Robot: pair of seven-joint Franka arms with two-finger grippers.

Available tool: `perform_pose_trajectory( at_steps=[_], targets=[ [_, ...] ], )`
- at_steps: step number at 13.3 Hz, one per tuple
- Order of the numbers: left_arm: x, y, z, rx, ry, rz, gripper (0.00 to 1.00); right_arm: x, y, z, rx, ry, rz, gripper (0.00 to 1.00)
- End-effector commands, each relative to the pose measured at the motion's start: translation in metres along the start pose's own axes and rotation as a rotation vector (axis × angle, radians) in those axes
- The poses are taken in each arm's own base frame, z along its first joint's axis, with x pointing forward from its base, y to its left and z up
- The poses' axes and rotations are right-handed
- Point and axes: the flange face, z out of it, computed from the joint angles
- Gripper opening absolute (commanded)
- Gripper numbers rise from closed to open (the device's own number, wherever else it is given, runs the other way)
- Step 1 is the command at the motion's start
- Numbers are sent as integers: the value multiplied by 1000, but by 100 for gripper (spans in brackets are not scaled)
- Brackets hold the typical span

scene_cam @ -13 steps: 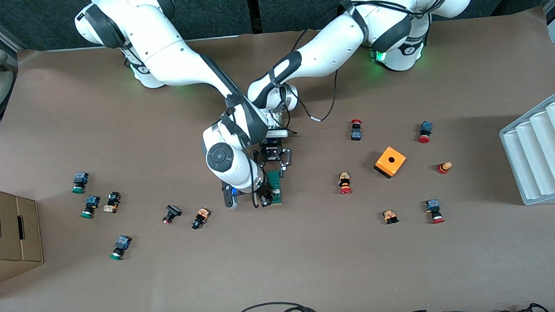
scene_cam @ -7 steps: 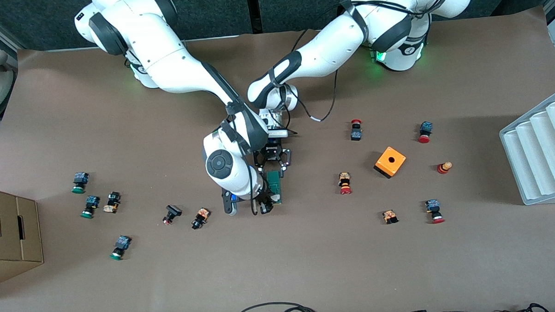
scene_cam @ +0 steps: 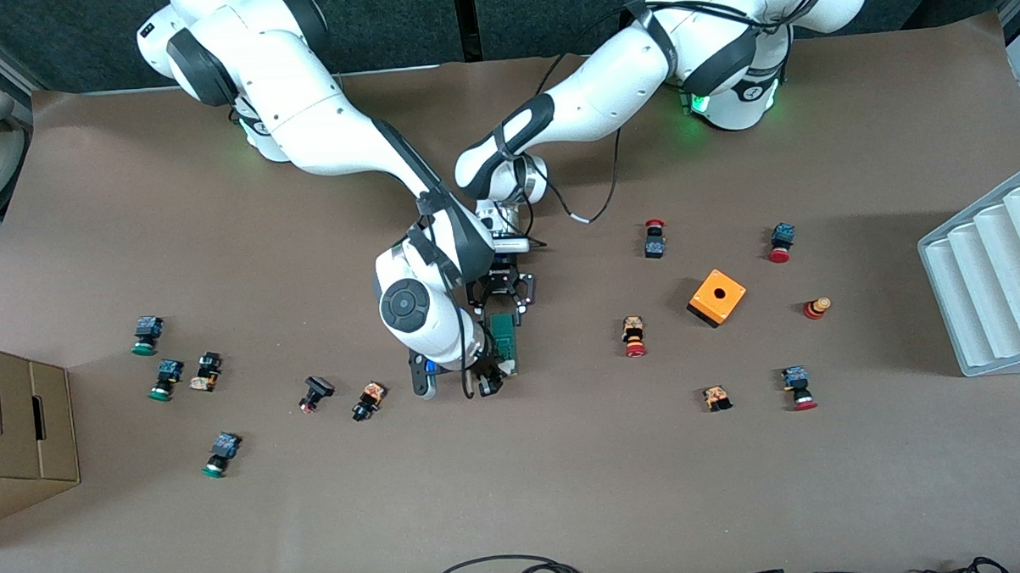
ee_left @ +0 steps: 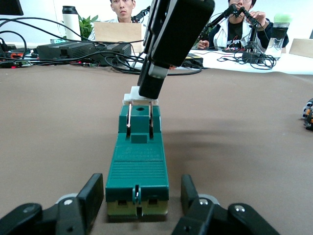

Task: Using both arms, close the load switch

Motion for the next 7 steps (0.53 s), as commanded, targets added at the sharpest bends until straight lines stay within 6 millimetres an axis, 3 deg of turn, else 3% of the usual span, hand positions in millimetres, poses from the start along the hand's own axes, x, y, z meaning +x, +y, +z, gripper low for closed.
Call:
perform_pose_trajectory(
  at_steps=[1,6,7],
  targets=[
    [-13,5,-4,-15,-7,-17,72,4,-6,22,5,-18,11,26],
    [-14,4,-4,-15,-8,-15,72,7,-9,20,6,-19,17,27],
    [-13,5,-4,-15,-7,-17,72,5,-9,17,-11,-19,14,34]
  ],
)
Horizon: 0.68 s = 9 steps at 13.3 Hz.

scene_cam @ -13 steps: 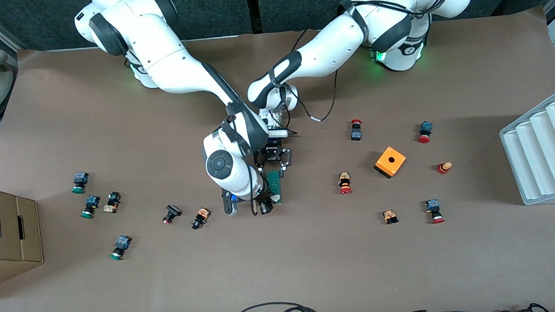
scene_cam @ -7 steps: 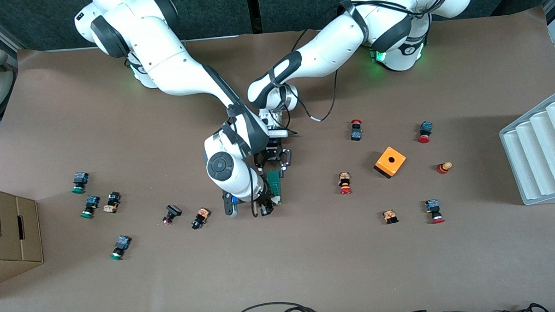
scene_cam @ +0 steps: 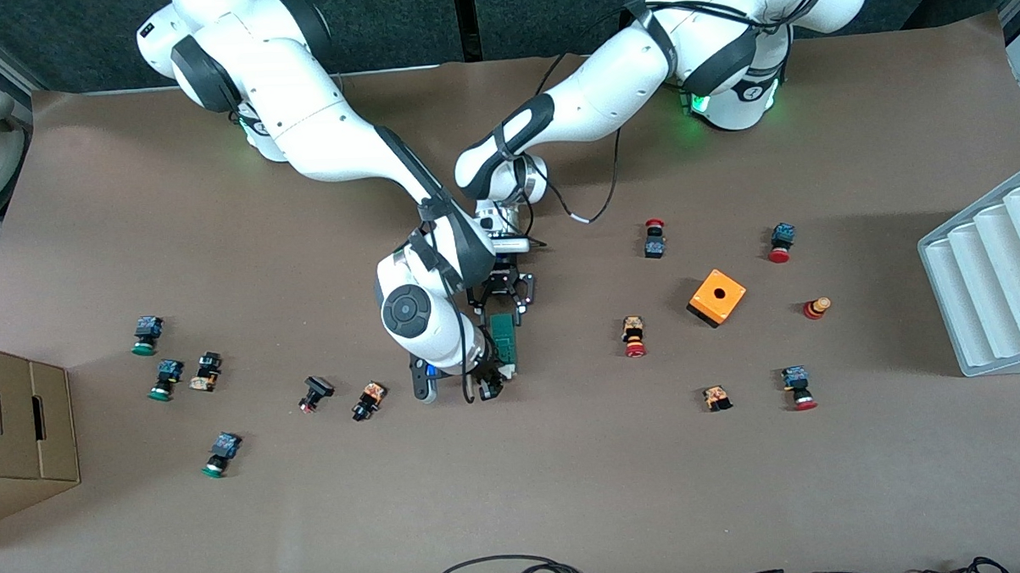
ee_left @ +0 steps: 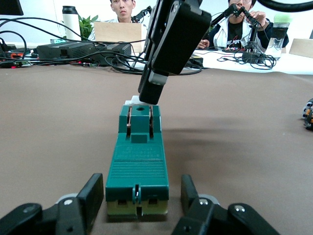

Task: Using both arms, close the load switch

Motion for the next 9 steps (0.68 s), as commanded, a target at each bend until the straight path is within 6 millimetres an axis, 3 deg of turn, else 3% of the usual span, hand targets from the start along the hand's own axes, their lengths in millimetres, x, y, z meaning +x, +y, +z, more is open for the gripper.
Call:
perform_pose_trajectory(
  at_steps=[1,3,4,6,7,8,9],
  targets=[
    [-14,4,-4,-15,-8,-15,72,0,-9,2,-27,-26,11,55],
    [-13,5,-4,-14,-6,-17,72,4,-17,-29,-46,-34,12,94],
    [-13,5,-4,-13,-7,-17,72,11,-25,-50,-46,-41,14,100],
    [-14,4,-4,-14,-9,-11,72,32,-36,-89,-59,-55,-54,100],
    [-13,4,-3,-13,-8,-10,73,44,-41,-121,-63,-69,-108,100],
    [-9,6,-3,-13,-4,-16,78,60,-42,-154,-79,-81,-168,100],
    [-5,6,-2,-9,-2,-14,95,76,-40,-186,-90,-95,-243,100]
  ],
)
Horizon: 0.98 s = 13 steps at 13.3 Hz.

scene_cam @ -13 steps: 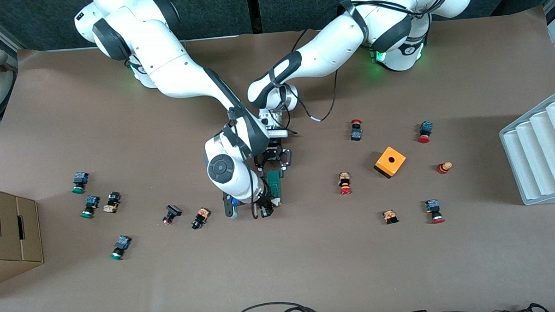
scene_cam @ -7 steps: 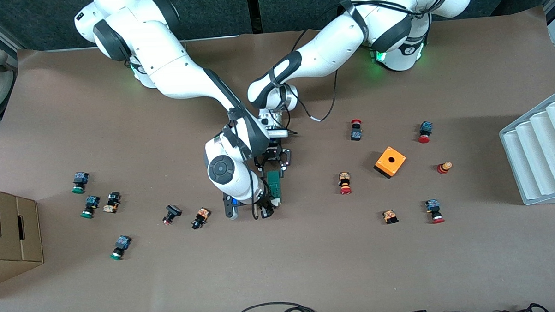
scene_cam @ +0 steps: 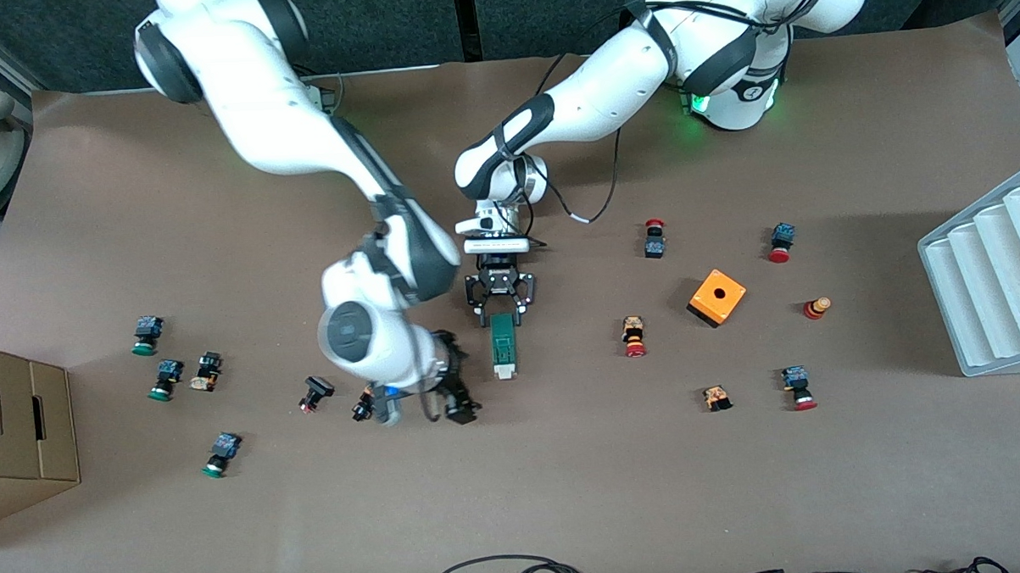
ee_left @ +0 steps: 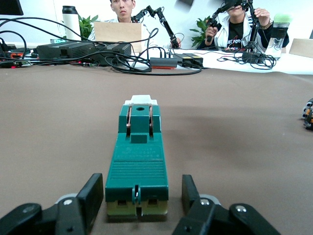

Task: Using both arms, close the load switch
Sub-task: 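Release the switch base and withdraw the right gripper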

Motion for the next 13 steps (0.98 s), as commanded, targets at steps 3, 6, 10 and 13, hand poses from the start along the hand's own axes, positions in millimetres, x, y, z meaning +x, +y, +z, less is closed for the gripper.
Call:
perform_pose_trajectory(
  at_steps=[3,6,10,13],
  targets=[
    [-2,7,-3,-5,-7,-19,100,74,40,-157,-91,-111,-310,100],
    [9,11,-6,24,-40,8,100,126,81,-240,-155,-91,-597,100],
    [46,27,-17,89,-171,123,100,194,148,-323,-122,-69,-926,100],
    [72,34,-19,120,-242,176,100,233,183,-366,-176,-13,-1092,100]
  ],
)
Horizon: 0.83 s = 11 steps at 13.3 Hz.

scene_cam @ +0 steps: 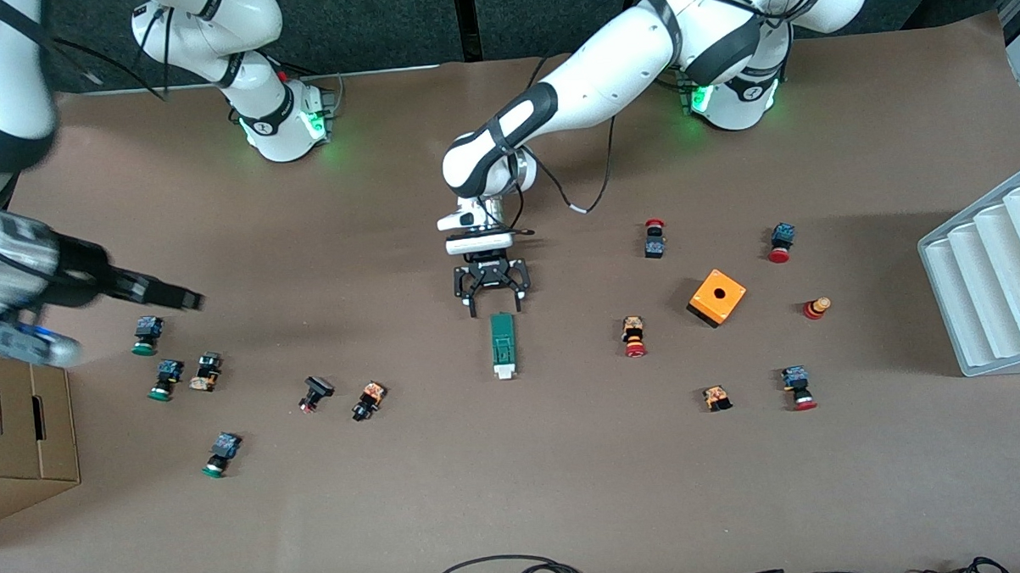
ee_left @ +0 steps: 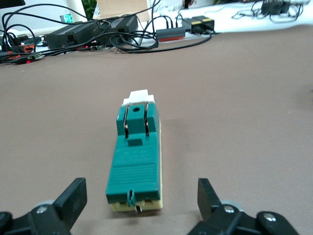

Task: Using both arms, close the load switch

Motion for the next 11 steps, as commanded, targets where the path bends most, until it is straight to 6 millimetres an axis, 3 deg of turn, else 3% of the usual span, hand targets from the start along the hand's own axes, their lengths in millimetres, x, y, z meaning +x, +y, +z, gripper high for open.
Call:
perform_pose_trajectory(
  at_steps=[1,3,5,11],
  targets=[
    [30,3,-14,0,-67,57,100,-18,43,-22,-64,23,-137,100],
    [54,-2,-14,11,-125,102,100,-15,71,-31,-116,37,-202,100],
    [72,-4,-18,18,-181,174,100,-6,87,-32,-161,51,-228,100],
    [156,-13,-25,3,-355,287,100,0,91,-38,-193,88,-223,100]
  ],
)
